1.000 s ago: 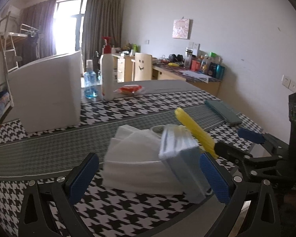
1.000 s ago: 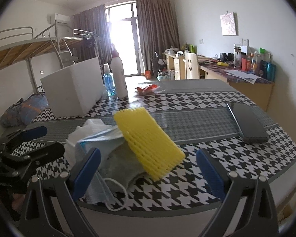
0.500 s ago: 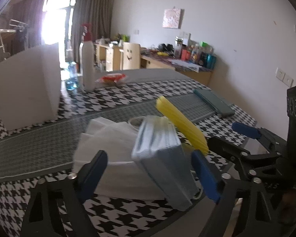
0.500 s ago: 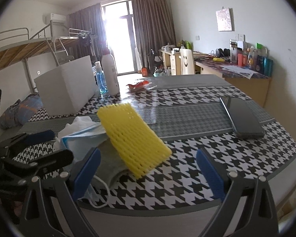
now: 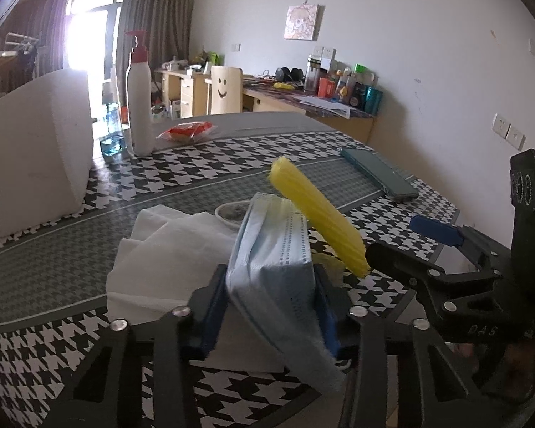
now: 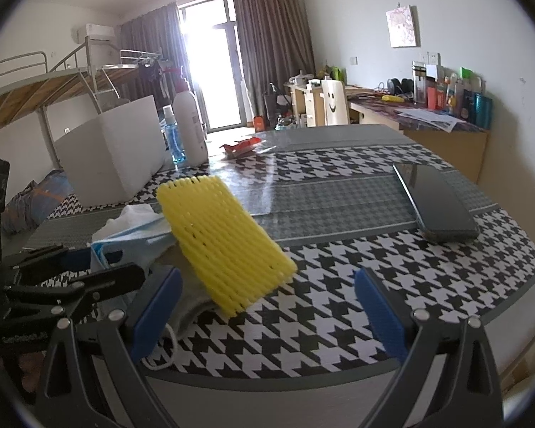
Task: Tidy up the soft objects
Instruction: 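Lower the left tool onto the blue face mask and close on it, then grasp the yellow foam net sleeve with the right tool and lift it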
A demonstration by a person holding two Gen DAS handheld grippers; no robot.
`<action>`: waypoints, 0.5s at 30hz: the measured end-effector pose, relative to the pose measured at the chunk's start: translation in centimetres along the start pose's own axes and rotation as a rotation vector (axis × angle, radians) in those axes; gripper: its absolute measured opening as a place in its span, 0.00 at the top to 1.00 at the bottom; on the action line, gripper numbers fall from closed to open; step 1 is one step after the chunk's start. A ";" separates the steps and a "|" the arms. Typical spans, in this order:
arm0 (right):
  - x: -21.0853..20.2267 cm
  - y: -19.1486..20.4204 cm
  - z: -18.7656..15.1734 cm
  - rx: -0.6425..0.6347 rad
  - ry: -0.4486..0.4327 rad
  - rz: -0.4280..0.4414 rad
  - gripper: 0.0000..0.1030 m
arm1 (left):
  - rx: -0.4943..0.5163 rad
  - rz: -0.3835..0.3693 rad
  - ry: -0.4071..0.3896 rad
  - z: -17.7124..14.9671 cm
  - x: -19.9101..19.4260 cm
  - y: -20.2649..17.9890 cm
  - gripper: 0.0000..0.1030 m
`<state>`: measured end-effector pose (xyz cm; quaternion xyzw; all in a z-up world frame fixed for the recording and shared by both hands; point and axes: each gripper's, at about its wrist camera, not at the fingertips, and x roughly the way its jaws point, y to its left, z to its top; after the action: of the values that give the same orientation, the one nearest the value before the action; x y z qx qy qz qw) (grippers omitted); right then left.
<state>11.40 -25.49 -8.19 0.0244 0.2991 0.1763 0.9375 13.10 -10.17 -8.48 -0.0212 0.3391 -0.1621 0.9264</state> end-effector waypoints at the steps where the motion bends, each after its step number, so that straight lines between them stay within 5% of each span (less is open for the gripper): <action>1: 0.0 0.0 0.0 0.002 0.000 0.001 0.04 | -0.001 -0.007 0.000 0.0 0.0 0.1 0.60; 15: 0.8 2.1 0.3 -0.079 0.011 0.027 0.05 | 0.024 -0.036 -0.043 0.0 -2.1 0.0 0.63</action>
<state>11.58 -23.25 -8.06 -0.0095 0.2968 0.2009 0.9335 11.58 -9.52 -7.23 -0.0195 0.3169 -0.1825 0.9305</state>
